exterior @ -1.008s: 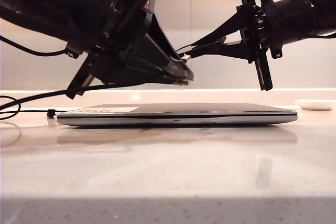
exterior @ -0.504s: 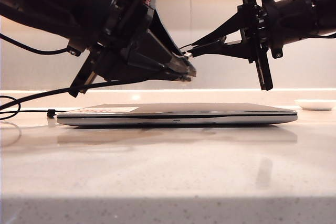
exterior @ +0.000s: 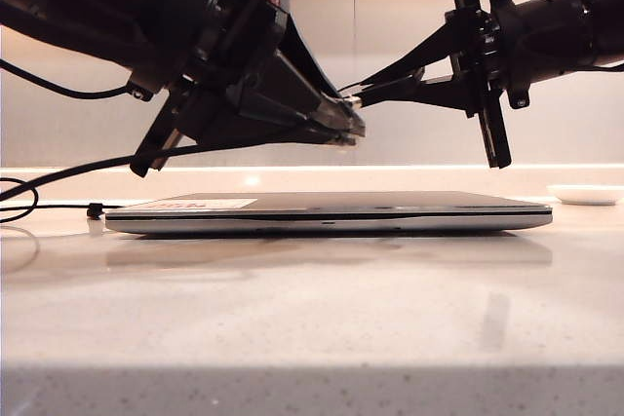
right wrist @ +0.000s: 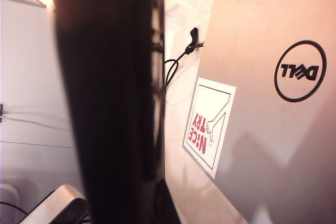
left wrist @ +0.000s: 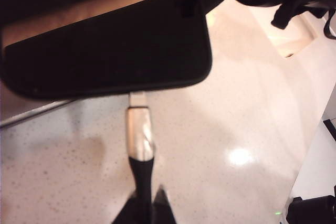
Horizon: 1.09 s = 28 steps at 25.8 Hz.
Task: Pick up the charging cable and the phone, plug the charging cable into the charging port on the phone, and finally place them back on the table.
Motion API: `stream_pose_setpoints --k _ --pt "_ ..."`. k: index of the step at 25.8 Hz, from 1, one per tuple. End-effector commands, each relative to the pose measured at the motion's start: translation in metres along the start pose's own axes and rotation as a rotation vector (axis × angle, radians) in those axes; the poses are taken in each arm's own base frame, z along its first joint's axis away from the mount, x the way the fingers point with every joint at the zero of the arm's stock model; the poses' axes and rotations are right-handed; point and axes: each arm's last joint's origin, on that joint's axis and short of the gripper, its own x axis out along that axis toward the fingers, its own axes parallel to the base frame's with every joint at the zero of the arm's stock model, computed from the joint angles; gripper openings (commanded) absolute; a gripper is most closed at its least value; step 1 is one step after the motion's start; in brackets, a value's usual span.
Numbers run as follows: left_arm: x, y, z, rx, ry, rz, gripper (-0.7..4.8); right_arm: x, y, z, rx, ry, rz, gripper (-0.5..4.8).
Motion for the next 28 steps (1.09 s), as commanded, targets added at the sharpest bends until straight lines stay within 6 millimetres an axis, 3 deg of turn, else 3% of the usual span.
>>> stream_pose_setpoints --k 1,28 --pt "-0.0003 -0.0014 0.0022 0.001 -0.02 -0.01 -0.06 -0.0011 0.0053 0.0024 -0.026 0.001 0.029 -0.06" --pt "-0.0003 -0.0015 0.0022 0.001 -0.02 -0.01 -0.06 -0.0026 0.0097 0.0069 -0.002 -0.043 0.053 -0.06"
